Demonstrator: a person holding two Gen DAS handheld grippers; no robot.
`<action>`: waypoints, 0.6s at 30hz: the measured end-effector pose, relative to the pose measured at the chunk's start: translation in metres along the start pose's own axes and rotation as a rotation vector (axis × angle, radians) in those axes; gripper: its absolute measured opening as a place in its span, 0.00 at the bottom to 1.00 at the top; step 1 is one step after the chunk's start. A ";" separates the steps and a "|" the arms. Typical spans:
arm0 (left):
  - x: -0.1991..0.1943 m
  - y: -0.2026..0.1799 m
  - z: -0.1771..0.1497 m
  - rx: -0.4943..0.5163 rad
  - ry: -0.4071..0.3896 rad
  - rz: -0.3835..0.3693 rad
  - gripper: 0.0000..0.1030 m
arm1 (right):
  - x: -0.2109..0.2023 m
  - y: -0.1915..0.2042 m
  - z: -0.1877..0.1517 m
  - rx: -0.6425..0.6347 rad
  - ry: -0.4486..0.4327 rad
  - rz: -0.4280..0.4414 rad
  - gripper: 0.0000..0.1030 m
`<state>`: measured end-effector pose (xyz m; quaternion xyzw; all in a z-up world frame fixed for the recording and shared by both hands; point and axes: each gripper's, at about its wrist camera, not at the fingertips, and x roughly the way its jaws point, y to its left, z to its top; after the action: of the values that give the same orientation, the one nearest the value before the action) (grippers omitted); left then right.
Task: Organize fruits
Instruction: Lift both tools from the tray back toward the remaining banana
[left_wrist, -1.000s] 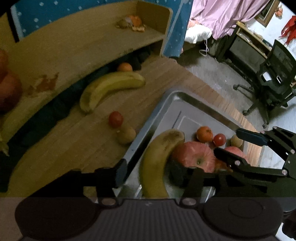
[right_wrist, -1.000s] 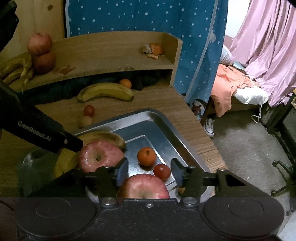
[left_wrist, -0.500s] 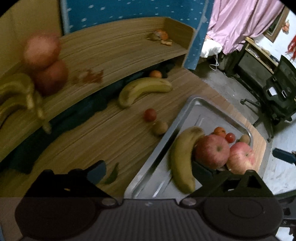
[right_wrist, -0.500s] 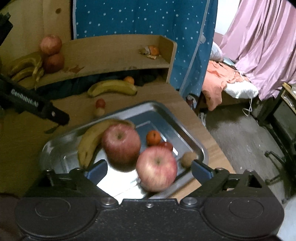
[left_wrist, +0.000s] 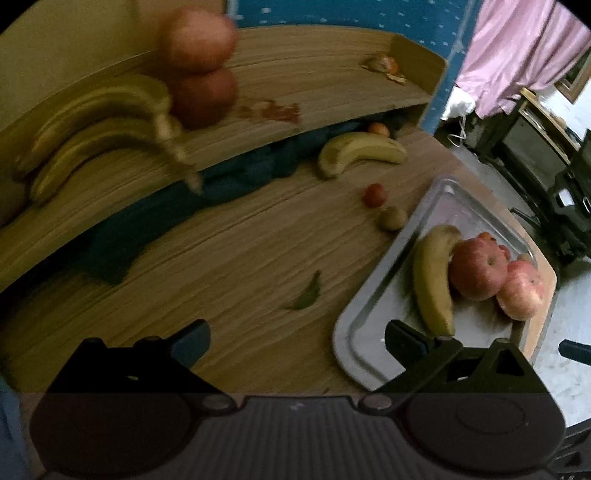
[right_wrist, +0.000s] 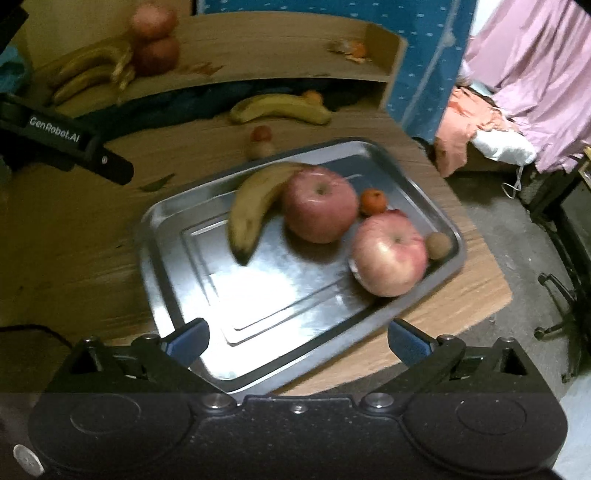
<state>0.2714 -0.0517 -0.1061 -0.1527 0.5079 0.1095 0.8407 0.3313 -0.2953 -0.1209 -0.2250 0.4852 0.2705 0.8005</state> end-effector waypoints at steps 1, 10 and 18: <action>-0.001 0.004 -0.001 -0.010 -0.003 0.004 1.00 | 0.000 0.003 0.002 -0.013 -0.001 0.008 0.99; -0.012 0.038 -0.008 -0.116 -0.035 0.057 1.00 | -0.001 0.029 0.024 -0.140 -0.039 0.047 0.99; -0.007 0.047 -0.003 -0.169 -0.033 0.102 1.00 | 0.010 0.026 0.041 -0.188 -0.074 0.070 0.99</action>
<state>0.2496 -0.0097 -0.1084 -0.1953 0.4900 0.1972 0.8264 0.3454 -0.2482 -0.1152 -0.2720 0.4355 0.3505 0.7833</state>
